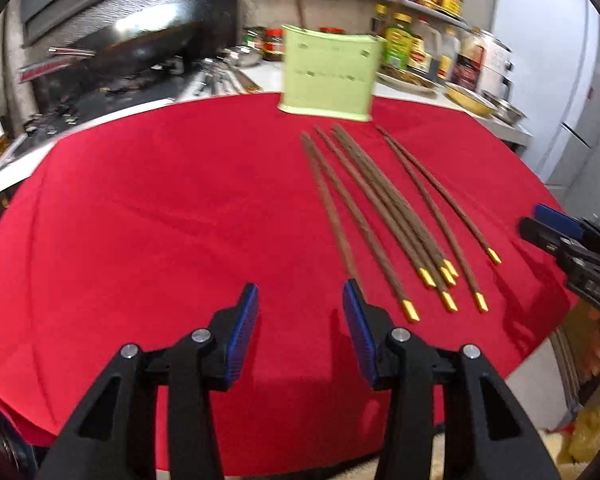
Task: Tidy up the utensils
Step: 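Grasp a chopstick with the left gripper while the right gripper grasps another chopstick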
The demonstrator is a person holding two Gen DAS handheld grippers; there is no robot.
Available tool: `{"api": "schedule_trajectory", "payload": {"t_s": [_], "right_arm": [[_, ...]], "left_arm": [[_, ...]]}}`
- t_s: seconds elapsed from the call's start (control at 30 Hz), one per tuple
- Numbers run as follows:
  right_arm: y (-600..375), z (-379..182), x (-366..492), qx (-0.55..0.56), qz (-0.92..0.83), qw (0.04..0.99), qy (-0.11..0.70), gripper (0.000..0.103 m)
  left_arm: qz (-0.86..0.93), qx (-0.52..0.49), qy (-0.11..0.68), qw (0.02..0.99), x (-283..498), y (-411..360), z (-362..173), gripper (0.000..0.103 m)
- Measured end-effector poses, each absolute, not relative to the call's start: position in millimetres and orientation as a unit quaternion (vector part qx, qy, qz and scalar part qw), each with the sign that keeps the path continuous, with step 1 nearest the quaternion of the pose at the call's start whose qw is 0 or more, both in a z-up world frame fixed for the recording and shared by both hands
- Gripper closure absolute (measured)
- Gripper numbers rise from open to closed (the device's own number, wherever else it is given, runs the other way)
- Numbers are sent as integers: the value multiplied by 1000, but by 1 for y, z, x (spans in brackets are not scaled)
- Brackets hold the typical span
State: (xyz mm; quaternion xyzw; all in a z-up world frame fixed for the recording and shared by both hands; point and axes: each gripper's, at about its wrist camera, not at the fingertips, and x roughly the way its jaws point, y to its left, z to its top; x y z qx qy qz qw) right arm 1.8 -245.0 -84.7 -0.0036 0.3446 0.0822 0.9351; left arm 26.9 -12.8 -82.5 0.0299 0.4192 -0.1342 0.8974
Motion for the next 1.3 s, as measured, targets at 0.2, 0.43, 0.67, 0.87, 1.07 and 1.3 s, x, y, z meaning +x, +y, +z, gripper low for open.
{"api": "schedule_trajectory", "payload": {"t_s": [0.2, 0.43, 0.67, 0.87, 1.07, 1.3], "right_arm": [[-240, -91, 8, -8, 84, 932, 351, 67], [-242, -100, 16, -2, 87, 927, 364, 71], [-237, -111, 25, -2, 96, 920, 380, 71], [-233, -119, 25, -5, 92, 918, 386, 82], [-237, -120, 21, -10, 76, 922, 379, 96], [-253, -117, 19, 12, 41, 927, 373, 96]], "left_arm": [[-177, 36, 431, 884, 31, -38, -89, 74], [-176, 48, 440, 879, 38, -53, -97, 74], [-171, 49, 444, 878, 39, -53, -100, 75], [-155, 58, 443, 881, 40, -52, -101, 94], [-127, 56, 436, 889, 43, -41, -102, 96], [-59, 41, 431, 900, 51, -16, -101, 96]]}}
